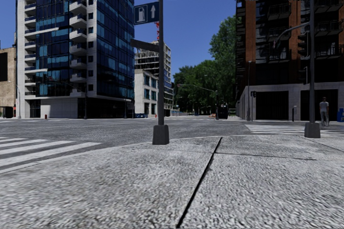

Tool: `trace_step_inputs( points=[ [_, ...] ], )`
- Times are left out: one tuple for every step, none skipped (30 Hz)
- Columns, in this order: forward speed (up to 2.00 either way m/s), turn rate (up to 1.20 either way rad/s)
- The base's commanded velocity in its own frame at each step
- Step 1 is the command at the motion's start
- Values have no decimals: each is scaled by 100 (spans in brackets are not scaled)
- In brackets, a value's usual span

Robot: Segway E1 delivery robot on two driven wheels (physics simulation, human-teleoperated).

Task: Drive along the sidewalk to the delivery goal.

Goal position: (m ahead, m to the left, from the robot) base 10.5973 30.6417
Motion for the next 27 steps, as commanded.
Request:
trace_step_inputs(
  points=[
    [200, 53],
    [200, 53],
    [200, 53],
    [200, 53],
    [200, 53],
    [200, 53],
    [200, 53],
    [200, 53],
    [200, 53],
    [200, 53],
    [200, 53],
    [200, 53],
    [200, 53],
    [200, 53],
    [200, 54],
    [200, 54],
    [200, 56],
    [200, 56],
    [200, 56],
    [200, 57],
    [200, 57],
    [200, 58],
    [200, 59],
    [200, 60],
    [200, 61],
    [200, 61],
    [200, 61]
  ],
)
